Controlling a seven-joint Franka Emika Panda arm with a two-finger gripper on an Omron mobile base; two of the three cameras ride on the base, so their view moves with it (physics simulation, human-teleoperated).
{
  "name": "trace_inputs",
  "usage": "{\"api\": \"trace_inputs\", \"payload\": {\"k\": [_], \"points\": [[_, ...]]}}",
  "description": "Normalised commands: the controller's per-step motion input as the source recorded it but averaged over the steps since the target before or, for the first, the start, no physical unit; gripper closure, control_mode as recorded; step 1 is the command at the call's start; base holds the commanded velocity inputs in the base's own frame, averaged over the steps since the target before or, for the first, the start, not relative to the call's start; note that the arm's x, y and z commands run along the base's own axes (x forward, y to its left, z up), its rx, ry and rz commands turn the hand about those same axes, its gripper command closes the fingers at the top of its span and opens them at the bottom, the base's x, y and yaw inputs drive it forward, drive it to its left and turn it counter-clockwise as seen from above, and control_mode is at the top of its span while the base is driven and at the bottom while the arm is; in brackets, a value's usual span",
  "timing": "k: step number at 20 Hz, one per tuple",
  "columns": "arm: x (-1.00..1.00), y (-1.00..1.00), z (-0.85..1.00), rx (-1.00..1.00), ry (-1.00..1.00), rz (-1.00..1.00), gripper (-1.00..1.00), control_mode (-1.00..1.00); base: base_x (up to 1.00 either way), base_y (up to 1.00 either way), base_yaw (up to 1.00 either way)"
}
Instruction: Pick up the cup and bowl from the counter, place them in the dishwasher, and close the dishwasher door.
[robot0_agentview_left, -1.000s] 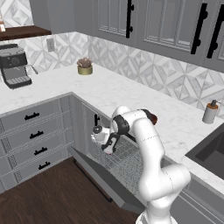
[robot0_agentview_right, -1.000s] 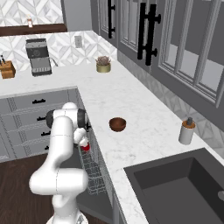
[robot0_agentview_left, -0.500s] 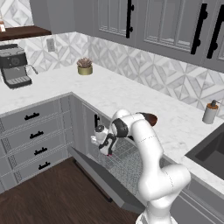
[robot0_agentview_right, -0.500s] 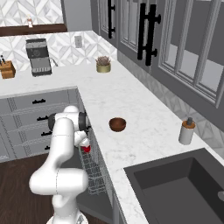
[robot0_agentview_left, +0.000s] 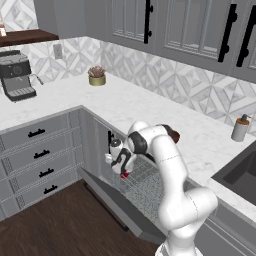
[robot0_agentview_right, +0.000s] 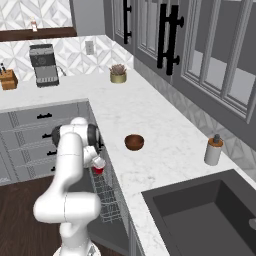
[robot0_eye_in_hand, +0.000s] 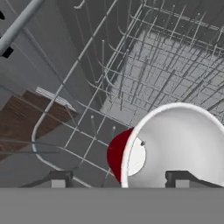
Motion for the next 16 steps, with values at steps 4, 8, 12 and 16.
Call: {"api": "trace_inputs", "payload": {"k": [4, 8, 12, 16], "points": [[-0.77, 0.2, 0.91, 0.0, -0.05, 0.06, -1.0, -1.0, 0.0, 0.0, 0.0], [-0.77, 0.09, 1.0, 0.0, -0.04, 0.09, -1.0, -1.0, 0.0, 0.0, 0.0], [-0.74, 0.0, 1.0, 0.0, -0.04, 0.13, -1.0, -1.0, 0.0, 0.0, 0.0], [-0.36, 0.0, 1.0, 0.04, -0.1, 0.11, -1.0, -1.0, 0.0, 0.0, 0.0]]}}
